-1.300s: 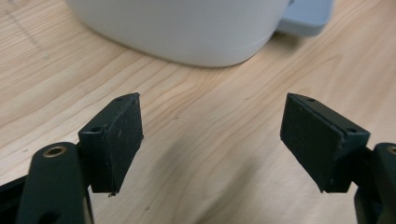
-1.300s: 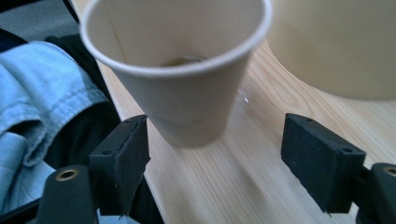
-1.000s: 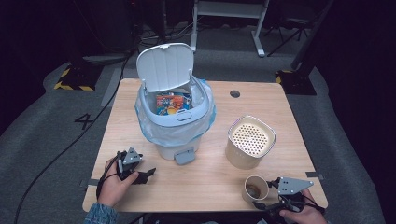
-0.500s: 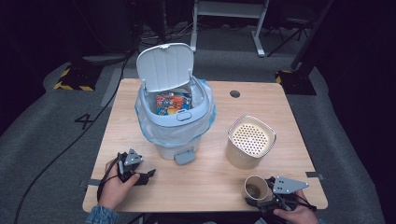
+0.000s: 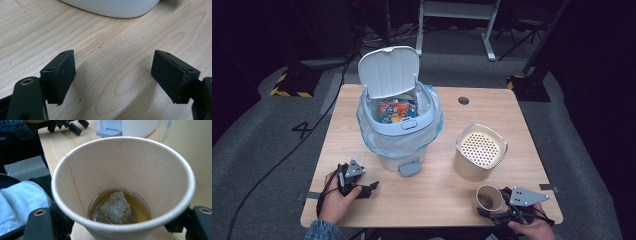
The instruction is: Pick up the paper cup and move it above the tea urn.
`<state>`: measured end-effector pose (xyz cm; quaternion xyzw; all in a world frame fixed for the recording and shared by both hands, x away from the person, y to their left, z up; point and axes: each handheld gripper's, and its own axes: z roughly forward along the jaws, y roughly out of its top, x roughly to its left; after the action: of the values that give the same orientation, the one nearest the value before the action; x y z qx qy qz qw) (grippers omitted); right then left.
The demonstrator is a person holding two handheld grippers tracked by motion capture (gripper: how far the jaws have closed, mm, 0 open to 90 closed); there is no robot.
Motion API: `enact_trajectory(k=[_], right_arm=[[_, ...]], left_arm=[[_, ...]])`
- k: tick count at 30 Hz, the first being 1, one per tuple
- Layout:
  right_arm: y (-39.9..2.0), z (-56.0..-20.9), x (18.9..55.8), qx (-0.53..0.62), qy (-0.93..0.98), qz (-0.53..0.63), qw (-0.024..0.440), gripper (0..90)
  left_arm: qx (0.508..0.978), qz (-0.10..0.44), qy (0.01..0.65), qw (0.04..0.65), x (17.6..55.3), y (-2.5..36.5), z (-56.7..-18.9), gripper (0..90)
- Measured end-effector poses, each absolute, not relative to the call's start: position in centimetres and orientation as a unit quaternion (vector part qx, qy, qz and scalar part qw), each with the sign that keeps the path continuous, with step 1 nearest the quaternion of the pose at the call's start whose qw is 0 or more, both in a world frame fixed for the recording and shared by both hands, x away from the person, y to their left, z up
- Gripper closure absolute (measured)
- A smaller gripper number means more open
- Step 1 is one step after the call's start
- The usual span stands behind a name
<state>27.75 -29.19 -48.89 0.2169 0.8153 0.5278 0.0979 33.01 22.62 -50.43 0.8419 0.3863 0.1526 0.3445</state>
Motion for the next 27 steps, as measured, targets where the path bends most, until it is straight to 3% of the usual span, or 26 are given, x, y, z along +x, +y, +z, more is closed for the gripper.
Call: enact_trajectory(k=[27], right_arm=[[-32.9,-42.0,29.6,0.261,0.787,0.542,0.134,28.1]], left_arm=[[0.841,0.152,0.390,0.343,33.0,22.5,-50.4,19.3]])
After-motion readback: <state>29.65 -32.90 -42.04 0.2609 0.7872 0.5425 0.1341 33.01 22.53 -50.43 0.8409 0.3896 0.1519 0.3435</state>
